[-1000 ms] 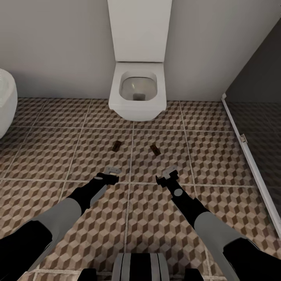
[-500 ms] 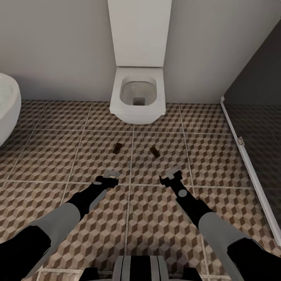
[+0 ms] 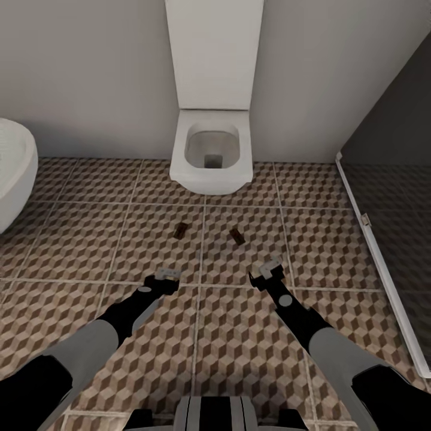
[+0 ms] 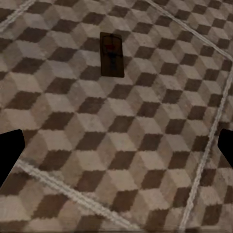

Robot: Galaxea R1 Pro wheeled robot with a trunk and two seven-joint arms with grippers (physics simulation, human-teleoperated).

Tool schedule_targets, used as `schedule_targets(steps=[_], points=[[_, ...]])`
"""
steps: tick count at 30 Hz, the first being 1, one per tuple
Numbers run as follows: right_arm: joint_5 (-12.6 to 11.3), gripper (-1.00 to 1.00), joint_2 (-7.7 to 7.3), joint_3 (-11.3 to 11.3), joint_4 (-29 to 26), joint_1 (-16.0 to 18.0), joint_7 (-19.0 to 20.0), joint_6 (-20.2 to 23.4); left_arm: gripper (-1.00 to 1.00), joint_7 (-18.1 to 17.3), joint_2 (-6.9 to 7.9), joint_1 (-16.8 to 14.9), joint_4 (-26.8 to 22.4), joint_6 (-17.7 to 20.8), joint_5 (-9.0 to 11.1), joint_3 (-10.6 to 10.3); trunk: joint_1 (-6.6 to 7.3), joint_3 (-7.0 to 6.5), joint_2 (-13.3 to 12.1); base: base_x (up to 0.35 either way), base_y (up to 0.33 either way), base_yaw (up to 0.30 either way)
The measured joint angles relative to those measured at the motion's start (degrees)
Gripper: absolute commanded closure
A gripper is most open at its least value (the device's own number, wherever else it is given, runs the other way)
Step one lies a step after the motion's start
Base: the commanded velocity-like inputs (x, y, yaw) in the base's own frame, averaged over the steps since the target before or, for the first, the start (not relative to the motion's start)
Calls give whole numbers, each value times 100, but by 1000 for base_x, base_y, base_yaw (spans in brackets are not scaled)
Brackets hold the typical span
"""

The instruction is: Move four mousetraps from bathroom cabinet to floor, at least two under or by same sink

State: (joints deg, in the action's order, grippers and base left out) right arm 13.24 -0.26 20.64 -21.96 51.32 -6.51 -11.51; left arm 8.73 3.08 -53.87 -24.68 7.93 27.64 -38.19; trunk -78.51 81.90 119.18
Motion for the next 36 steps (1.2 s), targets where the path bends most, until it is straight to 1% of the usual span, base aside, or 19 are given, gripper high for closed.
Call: schedule_targets(steps=[3,4,5,6,16,17,20,28,36], points=[[-1,-100,-4,-4,142,-1,-4,-128,-100,-81,43,41,16,-190,5,0,66,-54,-120,0,0,0],[-2,-100,-4,-4,237,-2,-6,-213,-100,-128,69,69,46,-337,9,1,88,-72,-160,0,0,0],[-2,-100,-4,-4,240,-1,-6,-215,-100,-130,69,70,47,-342,9,0,110,-90,-201,0,0,0],[-3,-100,-4,-4,332,-2,-7,-288,-100,-174,86,97,101,-487,12,0,132,-108,-241,0,0,0],[-15,-100,-8,3,757,-2,-10,-549,-100,-417,113,196,608,-1025,19,0,351,-287,-642,0,0,0],[-39,-100,-8,3,840,-2,-11,-614,-100,-494,116,214,722,-1159,24,1,373,-305,-682,0,0,0],[-101,-100,-9,4,971,-1,-12,-716,-100,-617,116,231,907,-1381,28,0,439,-359,-802,0,0,0],[-360,-100,-9,10,1296,-4,-7,-909,-100,-880,101,260,1514,-1908,18,1,615,-502,-1123,0,0,0],[-445,-100,-51,6,1499,-9,94,-1043,-100,-1029,92,280,1826,-2165,14,-6,791,-646,-1444,0,0,0]])
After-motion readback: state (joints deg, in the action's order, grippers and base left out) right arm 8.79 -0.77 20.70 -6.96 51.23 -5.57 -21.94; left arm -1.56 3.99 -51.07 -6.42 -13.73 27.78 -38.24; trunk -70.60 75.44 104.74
